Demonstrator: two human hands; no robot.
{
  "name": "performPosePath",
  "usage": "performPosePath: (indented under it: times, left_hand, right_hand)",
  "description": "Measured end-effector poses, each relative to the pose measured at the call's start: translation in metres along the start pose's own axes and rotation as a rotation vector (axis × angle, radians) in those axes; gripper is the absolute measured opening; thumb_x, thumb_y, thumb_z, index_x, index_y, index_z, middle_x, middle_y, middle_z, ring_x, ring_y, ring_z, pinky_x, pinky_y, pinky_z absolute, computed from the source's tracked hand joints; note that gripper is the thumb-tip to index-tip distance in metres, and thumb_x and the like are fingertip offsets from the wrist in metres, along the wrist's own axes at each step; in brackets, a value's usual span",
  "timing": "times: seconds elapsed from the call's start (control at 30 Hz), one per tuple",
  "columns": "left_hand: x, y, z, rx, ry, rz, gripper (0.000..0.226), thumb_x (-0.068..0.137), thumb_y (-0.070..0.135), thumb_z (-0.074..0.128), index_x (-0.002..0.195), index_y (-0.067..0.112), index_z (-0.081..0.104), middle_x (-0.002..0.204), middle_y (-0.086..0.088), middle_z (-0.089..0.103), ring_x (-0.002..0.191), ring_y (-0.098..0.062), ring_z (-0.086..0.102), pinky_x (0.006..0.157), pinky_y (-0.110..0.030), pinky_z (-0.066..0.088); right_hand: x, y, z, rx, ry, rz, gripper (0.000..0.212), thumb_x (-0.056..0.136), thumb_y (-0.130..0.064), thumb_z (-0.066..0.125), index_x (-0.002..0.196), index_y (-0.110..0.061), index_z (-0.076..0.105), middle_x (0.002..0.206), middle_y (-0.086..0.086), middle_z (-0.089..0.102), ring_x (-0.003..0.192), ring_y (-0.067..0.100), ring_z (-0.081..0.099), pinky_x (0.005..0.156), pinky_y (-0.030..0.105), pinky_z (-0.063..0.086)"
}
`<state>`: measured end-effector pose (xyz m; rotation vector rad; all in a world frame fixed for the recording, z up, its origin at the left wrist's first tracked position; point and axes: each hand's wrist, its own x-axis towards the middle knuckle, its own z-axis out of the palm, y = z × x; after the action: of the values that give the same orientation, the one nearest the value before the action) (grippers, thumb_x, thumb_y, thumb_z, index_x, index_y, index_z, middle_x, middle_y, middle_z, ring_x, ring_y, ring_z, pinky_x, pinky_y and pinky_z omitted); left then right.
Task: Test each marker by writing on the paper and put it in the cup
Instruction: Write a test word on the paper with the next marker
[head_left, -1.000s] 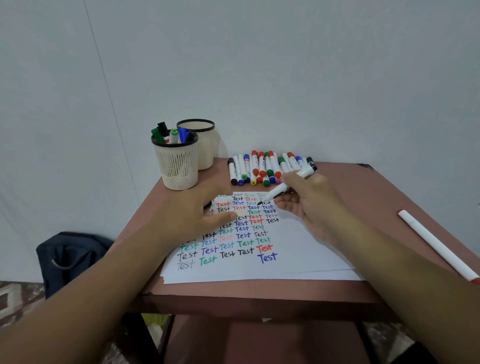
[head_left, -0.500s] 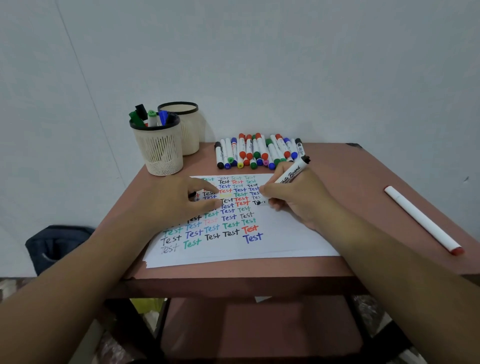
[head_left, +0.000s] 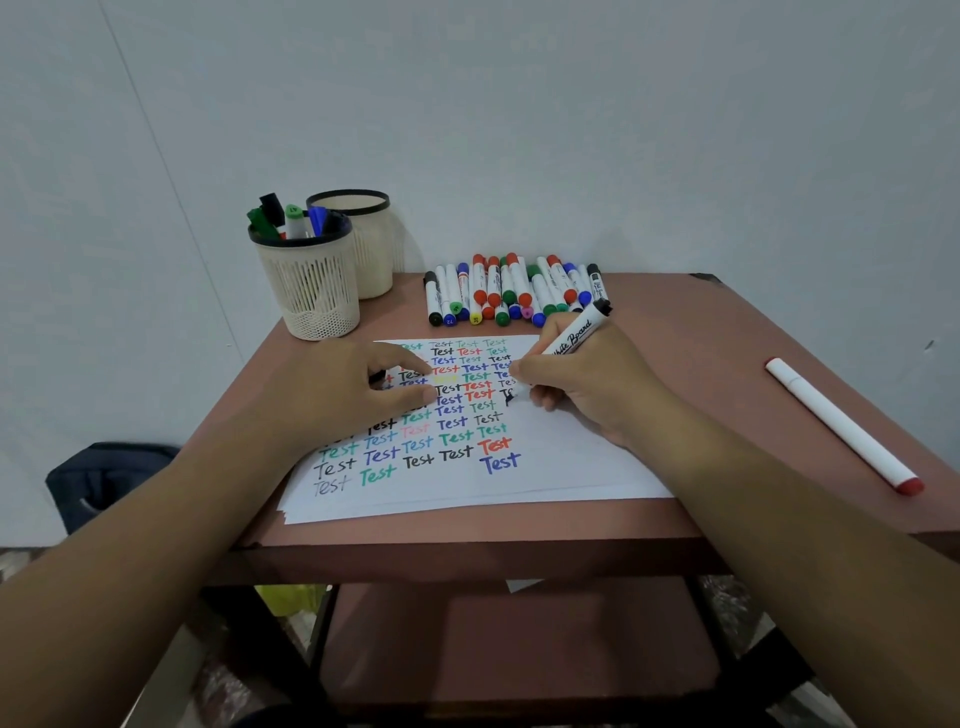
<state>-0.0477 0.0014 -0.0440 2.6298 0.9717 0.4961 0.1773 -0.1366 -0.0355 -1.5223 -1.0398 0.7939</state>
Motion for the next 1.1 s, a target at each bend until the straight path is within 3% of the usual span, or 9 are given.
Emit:
performPosePath:
  times: [0.13, 0.37, 0.63, 0.9, 1.1]
  left_hand:
    - [0.0004, -0.0010, 0.0009, -0.010, 0.003, 0.003, 0.047, 0.079, 0.076, 0.056, 0.116, 0.050, 0.066, 0.060, 0.007, 0.049, 0.055, -0.007, 0.047, 0.054, -0.023, 0.031]
    - [0.0007, -0.0019, 0.0005, -0.008, 0.004, 0.005, 0.047, 0.079, 0.076, 0.056, 0.116, 0.049, 0.067, 0.061, 0.006, 0.050, 0.055, -0.008, 0.047, 0.053, -0.022, 0.031]
    - [0.0015, -0.0038, 0.0015, -0.013, 0.004, 0.003, 0.050, 0.077, 0.079, 0.055, 0.115, 0.050, 0.066, 0.063, 0.004, 0.051, 0.056, -0.008, 0.047, 0.054, -0.025, 0.032]
    - [0.0013, -0.0051, 0.0020, -0.022, 0.004, 0.008, 0.046, 0.079, 0.077, 0.057, 0.115, 0.050, 0.066, 0.059, 0.006, 0.047, 0.052, -0.005, 0.044, 0.053, -0.024, 0.029]
    - [0.0014, -0.0045, 0.0012, -0.013, 0.002, 0.003, 0.048, 0.078, 0.079, 0.056, 0.116, 0.052, 0.066, 0.061, 0.006, 0.051, 0.055, -0.007, 0.048, 0.054, -0.024, 0.032]
  right_hand:
    - [0.0006, 0.0005, 0.0008, -0.009, 0.016, 0.011, 0.018, 0.083, 0.000, 0.081, 0.086, -0.002, 0.064, 0.073, 0.019, 0.066, 0.060, 0.024, 0.063, 0.056, 0.031, 0.057]
    - [-0.0003, 0.0010, 0.0025, -0.033, 0.039, 0.019, 0.019, 0.083, 0.000, 0.081, 0.082, -0.008, 0.063, 0.078, 0.017, 0.066, 0.061, 0.018, 0.064, 0.059, 0.030, 0.056]
    - [-0.0011, 0.0014, 0.0000, -0.007, 0.064, -0.006, 0.023, 0.083, 0.003, 0.078, 0.077, -0.008, 0.059, 0.064, 0.012, 0.060, 0.053, 0.019, 0.058, 0.053, 0.031, 0.050]
    - [0.0009, 0.0050, 0.0013, 0.011, 0.039, 0.006, 0.031, 0.081, 0.005, 0.078, 0.069, -0.014, 0.057, 0.064, 0.005, 0.057, 0.053, 0.009, 0.059, 0.062, 0.031, 0.052]
    - [-0.0009, 0.0025, 0.0013, -0.007, 0.039, 0.008, 0.027, 0.082, 0.003, 0.079, 0.073, -0.013, 0.059, 0.064, 0.003, 0.059, 0.053, 0.007, 0.061, 0.058, 0.026, 0.052]
